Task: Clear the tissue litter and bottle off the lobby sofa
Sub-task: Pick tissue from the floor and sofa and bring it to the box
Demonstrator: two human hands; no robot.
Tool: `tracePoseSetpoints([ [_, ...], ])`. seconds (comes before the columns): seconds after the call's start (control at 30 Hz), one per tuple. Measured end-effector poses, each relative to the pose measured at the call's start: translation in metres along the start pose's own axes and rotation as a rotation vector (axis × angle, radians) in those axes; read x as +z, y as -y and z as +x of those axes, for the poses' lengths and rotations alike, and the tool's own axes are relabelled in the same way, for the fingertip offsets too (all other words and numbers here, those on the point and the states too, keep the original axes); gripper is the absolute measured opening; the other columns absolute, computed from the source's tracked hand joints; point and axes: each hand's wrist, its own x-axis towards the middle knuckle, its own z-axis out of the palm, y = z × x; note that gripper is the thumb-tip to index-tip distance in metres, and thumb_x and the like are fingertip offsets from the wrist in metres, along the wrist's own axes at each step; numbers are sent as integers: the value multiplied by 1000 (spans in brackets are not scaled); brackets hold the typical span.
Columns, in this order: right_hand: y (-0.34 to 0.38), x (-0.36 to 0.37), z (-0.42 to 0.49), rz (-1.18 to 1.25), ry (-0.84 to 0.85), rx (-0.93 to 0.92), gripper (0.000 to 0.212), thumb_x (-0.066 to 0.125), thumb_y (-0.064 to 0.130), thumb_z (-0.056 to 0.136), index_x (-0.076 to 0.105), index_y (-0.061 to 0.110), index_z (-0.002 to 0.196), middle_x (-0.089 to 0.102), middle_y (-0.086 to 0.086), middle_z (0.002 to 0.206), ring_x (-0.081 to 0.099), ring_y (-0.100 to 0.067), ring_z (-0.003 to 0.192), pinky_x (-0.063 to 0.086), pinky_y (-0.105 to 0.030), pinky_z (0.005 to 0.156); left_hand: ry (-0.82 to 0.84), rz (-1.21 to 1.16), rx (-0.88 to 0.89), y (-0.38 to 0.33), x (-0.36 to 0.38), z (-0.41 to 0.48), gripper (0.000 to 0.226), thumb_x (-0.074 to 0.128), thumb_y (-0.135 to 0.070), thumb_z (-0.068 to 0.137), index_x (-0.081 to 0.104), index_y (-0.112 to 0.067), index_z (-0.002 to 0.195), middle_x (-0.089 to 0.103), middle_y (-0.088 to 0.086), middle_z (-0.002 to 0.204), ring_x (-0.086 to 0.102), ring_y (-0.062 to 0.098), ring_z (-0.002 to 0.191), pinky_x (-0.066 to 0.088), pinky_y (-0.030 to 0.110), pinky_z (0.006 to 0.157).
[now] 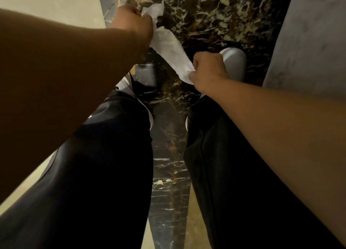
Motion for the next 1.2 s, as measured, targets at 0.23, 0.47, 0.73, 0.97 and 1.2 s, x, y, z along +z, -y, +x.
tracePoseSetpoints([
  [0.23,45,-98,-97,241,-92,183,33,65,24,80,36,23,65,62,-11,103,63,-29,95,51,-33,71,72,40,13,-71,-72,-89,26,63,-25,74,64,-9,94,67,8,92,69,32,78,61,41,68],
  [0.47,140,-272,-290,348,-258,119,19,62,23,77,47,15,67,56,-7,74,60,-27,76,49,-34,59,0,97,128,-176,-255,-259,23,61,-20,71,64,-2,85,66,13,82,69,33,68,60,41,62],
  [0.73,170,-393,-549,539,-590,195,26,59,19,75,37,19,61,57,-9,70,68,-36,76,51,-38,61,8,-175,294,-254,-423,-438,16,63,-24,71,56,-9,69,67,17,85,68,38,84,59,45,75],
  [0.97,194,-351,-680,898,-935,305,19,57,12,70,40,16,62,57,-17,69,68,-43,81,55,-45,69,257,20,729,-261,-466,-546,17,63,-20,76,57,-6,69,66,23,85,68,38,75,60,49,66],
  [1.2,198,-243,-806,1234,-1113,495,30,61,7,75,38,18,59,58,-14,69,71,-39,69,59,-52,69,412,289,979,-212,-476,-664,17,64,-18,85,58,-4,78,63,14,87,65,25,68,59,35,48],
])
